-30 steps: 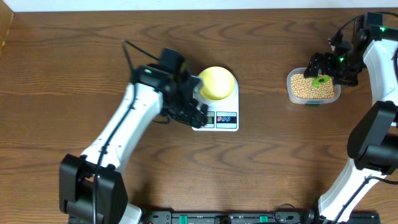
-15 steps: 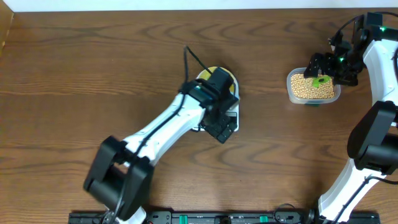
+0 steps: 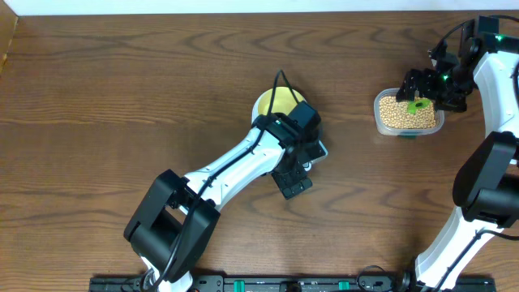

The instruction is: Scoop item into bowl and weigh 50g on scale

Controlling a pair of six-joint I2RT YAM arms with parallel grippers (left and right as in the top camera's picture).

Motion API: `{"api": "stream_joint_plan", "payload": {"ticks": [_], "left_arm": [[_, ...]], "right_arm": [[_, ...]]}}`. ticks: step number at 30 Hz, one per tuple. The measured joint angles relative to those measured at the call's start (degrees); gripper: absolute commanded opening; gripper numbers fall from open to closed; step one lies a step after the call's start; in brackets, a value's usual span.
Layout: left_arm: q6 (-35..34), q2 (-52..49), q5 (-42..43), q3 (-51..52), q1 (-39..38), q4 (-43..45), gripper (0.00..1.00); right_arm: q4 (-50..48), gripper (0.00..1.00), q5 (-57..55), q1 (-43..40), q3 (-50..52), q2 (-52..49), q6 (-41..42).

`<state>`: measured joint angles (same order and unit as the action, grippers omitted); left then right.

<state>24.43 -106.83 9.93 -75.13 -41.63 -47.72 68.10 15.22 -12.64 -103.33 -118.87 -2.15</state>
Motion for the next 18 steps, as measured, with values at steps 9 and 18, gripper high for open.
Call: {"api": "stream_joint_plan", "payload": {"ticks": [9,18], "left_arm": [[3.7,-1.2,-2.2,0.0,-1.2,0.1,0.98],[4.2,-2.2,-3.6,-2.5,-1.2,1.2,0.98]], "right_arm": [[0.0,0.99,0.0,0.0,0.0,0.0,0.0],[0.0,0.99,0.0,0.0,0.0,0.0,0.0]]}}
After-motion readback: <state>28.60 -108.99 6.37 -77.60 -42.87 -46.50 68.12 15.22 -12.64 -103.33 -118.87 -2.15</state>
